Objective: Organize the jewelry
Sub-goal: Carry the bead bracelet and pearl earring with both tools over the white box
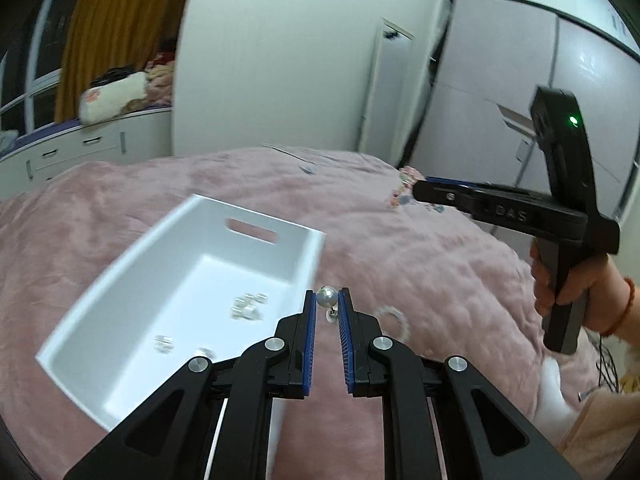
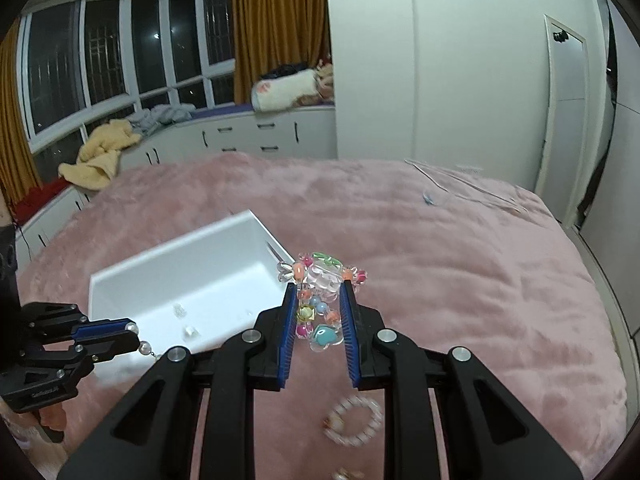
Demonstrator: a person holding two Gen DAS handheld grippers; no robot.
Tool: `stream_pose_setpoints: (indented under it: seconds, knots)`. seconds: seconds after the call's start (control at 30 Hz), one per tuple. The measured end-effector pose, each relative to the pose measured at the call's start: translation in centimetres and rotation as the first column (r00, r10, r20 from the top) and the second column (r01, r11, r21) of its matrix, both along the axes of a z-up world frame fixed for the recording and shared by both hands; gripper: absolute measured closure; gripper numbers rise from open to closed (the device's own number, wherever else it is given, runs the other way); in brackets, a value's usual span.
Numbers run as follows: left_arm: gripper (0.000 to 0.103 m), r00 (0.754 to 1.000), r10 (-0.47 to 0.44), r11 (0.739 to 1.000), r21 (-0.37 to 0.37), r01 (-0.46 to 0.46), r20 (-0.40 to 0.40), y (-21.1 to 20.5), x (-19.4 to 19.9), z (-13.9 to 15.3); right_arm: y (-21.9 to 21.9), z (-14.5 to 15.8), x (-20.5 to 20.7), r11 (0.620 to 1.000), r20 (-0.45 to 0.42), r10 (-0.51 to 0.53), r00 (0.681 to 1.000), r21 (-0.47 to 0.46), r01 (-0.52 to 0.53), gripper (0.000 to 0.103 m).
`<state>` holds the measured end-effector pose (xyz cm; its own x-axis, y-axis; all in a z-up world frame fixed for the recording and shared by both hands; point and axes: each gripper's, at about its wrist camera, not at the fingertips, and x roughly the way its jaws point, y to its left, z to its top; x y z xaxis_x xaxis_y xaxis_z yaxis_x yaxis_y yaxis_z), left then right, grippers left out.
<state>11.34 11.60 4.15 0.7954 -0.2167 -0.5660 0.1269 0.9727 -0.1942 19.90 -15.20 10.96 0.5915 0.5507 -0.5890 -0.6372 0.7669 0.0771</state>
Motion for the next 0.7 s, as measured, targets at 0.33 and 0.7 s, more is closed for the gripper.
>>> stream_pose_setpoints:
  seconds: [0.33,0.7]
  knots:
    - [0.087,0.982,0.191,0.982,0.001,-0.191,0.005,8.0,0.2,0.7,7.4,-0.9,0.3,0.997,-0.012,0.071,0.997,0.017,-0.071,0.081]
    - [0.087,0.975,0.209,0.978,0.042,-0.206,-0.070,9.9,2.1,-1.8,14.1,-4.4,0.5,0.990,-0.068,0.143,0.987,0.006,-0.143,0.081]
